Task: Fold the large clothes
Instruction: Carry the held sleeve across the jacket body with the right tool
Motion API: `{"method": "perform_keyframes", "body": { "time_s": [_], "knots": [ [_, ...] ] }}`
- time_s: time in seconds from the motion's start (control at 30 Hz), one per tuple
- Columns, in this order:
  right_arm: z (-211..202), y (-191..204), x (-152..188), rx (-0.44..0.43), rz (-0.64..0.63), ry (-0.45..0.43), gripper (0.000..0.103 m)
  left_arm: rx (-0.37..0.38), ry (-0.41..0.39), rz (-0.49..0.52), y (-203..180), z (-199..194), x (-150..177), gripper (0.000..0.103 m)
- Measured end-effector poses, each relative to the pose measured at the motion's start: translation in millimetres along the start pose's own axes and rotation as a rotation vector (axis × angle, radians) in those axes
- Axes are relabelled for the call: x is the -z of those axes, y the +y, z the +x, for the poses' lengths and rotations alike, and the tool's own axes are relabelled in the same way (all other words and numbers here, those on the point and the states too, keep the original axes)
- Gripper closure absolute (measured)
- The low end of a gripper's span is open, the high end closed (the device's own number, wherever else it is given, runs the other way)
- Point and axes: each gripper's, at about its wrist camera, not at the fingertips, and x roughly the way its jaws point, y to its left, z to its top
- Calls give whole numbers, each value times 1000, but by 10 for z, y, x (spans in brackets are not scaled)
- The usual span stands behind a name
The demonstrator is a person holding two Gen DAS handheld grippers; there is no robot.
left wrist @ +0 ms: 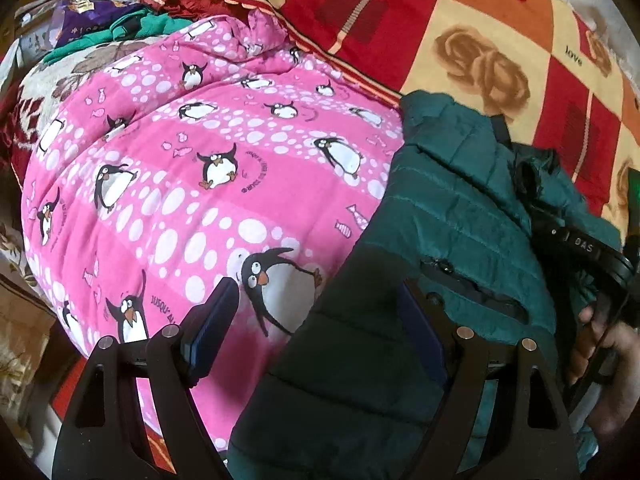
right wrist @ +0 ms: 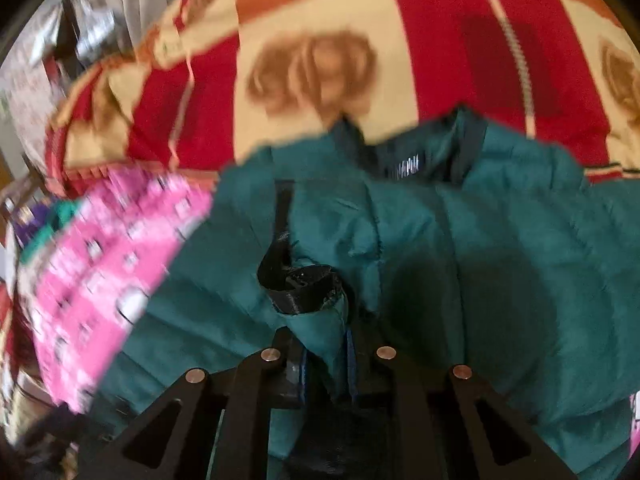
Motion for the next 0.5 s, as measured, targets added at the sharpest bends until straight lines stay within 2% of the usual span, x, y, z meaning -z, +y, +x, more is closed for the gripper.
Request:
{"method": "perform_keyframes", "body": {
  "time_s": [0.03,0.07,0.1,0.13,0.2,0.33,0.4,0.5],
  "knots": [
    [7,8,16,-17,-3,-1,74,-7,4,6,-21,8,1,22],
    [-12,20,25,-44,-5,2,53,-17,8,15,-41,17,3,22],
    [-62,10,38,-66,-12,7,38,-23,10,20,-55,25,5,22],
    [-92,38,45,-78,-27,13,35,-32,15,26,-67,36,7,22],
    [-196,84,81,-64,-75,36,34,-36,23,34,-75,51,8,22],
    [-678,53,338,2,-154,-31,34,4,15,53,-112,19,16,22],
    [-878,-64,527,81,-161,-37,34,67,-6,85,-202,-48,-1,22],
    [-1091,-392,857,218,-109,-5,34,212,-50,130,-439,-160,-89,22]
  ]
}}
